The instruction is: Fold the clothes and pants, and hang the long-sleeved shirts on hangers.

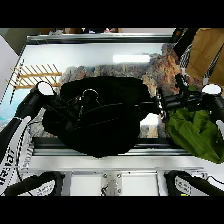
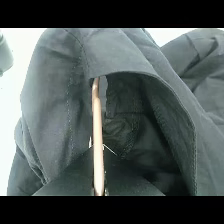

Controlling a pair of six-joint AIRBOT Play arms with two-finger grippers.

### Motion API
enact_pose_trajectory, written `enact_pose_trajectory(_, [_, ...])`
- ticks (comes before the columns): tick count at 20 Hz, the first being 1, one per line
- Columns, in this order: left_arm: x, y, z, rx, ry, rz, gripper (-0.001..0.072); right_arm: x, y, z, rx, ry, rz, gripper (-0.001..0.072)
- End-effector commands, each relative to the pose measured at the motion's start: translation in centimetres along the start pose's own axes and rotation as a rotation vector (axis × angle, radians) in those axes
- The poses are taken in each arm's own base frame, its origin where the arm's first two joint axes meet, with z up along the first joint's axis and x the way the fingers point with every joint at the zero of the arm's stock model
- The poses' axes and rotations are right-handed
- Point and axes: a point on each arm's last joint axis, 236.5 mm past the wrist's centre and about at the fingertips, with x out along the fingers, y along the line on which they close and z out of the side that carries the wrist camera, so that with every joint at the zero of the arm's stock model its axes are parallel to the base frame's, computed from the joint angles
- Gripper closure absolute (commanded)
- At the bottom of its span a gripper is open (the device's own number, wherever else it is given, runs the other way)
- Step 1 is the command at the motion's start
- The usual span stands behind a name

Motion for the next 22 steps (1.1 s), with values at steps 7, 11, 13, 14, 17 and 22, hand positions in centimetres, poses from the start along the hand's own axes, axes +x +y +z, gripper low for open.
enact_pose_trajectory(7, [0.0,-0.1,0.0,-0.066,0.004,-0.004,0.0591,0.0,0.0,0.0,0.027,0.0,0.0,0.0703])
enact_pose_trajectory(11, [0.0,0.2,-0.4,-0.185,0.02,0.009,0.0353,0.0,0.0,0.0,0.027,0.0,0.0,0.0705])
enact_pose_trajectory(13, [-0.1,0.2,-0.5,-0.229,0.021,0.011,0.0353,0.0,0.0,0.0,0.027,0.0,0.0,0.0705])
enact_pose_trajectory(14, [-0.2,0.3,-0.6,-0.255,0.019,0.014,0.0353,0.0,0.0,0.0,0.033,0.0,0.0,0.0705])
enact_pose_trajectory(17, [-1.0,0.9,-1.4,-0.405,0.001,0.038,0.0353,0.0,0.0,0.0,0.053,0.0,0.0,0.0705])
enact_pose_trajectory(22, [-4.3,2.8,-3.1,-0.624,-0.072,0.159,0.0354,0.0,0.1,0.1,0.064,0.0,-0.002,0.0706])
